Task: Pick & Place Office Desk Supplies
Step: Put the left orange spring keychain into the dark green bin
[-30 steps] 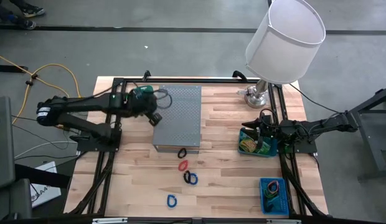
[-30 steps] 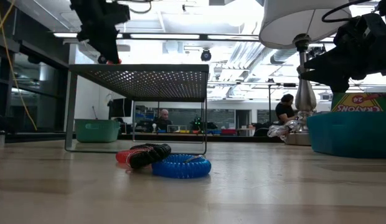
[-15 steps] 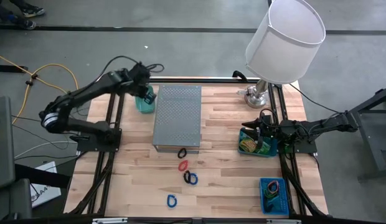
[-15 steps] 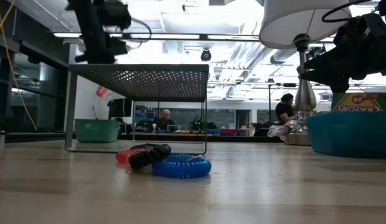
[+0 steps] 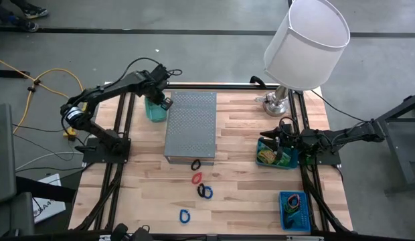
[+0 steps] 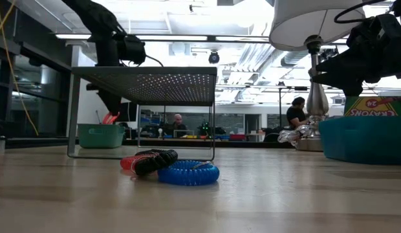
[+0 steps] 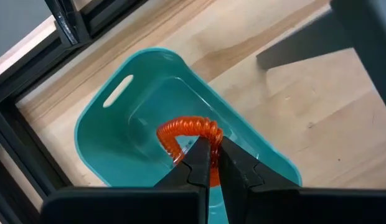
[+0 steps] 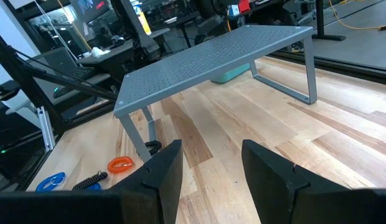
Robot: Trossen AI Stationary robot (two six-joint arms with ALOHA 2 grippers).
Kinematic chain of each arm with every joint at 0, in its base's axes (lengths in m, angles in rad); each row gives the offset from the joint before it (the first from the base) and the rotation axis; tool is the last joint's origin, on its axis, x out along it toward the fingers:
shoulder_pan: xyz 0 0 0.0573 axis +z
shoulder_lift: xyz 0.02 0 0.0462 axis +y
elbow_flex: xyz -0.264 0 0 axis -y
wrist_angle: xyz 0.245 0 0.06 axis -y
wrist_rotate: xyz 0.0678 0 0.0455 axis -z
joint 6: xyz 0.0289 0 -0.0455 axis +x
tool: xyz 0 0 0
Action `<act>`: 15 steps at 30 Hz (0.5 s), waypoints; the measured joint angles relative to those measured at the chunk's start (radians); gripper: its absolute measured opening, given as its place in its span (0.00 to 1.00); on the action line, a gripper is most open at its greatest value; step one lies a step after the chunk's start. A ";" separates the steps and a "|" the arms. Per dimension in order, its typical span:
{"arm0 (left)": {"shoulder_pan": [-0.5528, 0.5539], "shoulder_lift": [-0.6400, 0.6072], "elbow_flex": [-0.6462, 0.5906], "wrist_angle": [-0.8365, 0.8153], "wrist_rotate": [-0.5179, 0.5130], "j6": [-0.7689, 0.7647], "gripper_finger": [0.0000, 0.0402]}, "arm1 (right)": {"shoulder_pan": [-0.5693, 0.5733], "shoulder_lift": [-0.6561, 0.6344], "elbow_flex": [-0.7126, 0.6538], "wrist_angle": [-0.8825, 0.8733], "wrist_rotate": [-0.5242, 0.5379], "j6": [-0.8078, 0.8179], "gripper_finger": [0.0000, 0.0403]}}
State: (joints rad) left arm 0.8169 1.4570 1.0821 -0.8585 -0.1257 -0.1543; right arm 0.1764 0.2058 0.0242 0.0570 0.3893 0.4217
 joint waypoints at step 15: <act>-0.001 0.001 0.000 0.003 0.000 -0.003 0.15 | 0.000 0.000 0.000 0.000 0.000 0.000 0.38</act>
State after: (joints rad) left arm 0.8162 1.4582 1.0821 -0.8555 -0.1261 -0.1574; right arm 0.1764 0.2058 0.0242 0.0570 0.3893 0.4217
